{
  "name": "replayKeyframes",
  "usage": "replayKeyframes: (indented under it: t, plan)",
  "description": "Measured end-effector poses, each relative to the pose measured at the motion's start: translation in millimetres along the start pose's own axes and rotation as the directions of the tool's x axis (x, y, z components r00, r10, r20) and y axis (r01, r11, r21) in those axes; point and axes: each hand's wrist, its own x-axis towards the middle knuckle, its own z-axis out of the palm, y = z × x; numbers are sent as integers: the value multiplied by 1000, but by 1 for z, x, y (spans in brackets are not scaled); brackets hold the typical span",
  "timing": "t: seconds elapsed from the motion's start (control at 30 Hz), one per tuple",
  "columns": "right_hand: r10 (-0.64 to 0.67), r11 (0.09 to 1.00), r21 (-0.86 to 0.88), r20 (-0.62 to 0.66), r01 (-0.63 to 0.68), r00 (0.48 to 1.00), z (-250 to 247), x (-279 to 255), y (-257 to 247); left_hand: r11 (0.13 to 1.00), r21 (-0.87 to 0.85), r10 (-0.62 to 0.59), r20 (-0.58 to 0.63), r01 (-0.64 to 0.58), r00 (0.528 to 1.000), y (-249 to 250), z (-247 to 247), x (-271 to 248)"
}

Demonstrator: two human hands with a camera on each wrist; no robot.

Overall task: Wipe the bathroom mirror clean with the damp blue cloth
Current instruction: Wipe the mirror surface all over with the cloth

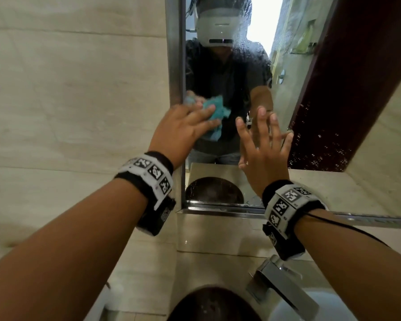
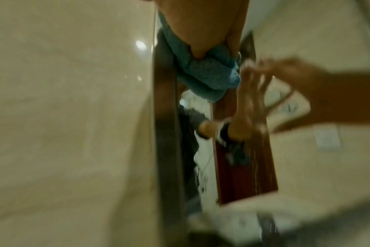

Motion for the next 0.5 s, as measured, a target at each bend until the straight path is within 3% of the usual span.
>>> replayKeyframes:
  t: [0.07,0.1,0.17,0.23,0.3,0.37,0.43,0.5]
  plan:
    - [2,1000,5,1,-2,1000,0,0,0,992,-25,123,167,-120,978,11,14,-36]
    - [2,1000,1,5,-2,1000,0,0,0,984,-39,176,274,-172,946,16,17,-51]
    - [2,1000,-13,8,-2,1000,2,0,0,981,-56,194,385,-187,902,18,16,-59]
    - [-1,1000,-18,-2,1,1000,2,0,1,990,-22,139,299,-139,944,12,9,-40]
    - [-3,1000,-18,1,3,1000,3,1,1,999,-20,39,113,-37,993,1,1,-16]
    - [-3,1000,-30,7,3,1000,4,0,1,995,-73,-72,-13,71,997,-4,-2,-3]
    - [-7,999,-42,8,7,1000,5,0,0,990,-101,-106,-28,102,994,4,9,-13]
    - [-7,999,-47,-3,7,1000,6,0,2,997,-70,-35,93,41,995,17,24,-41]
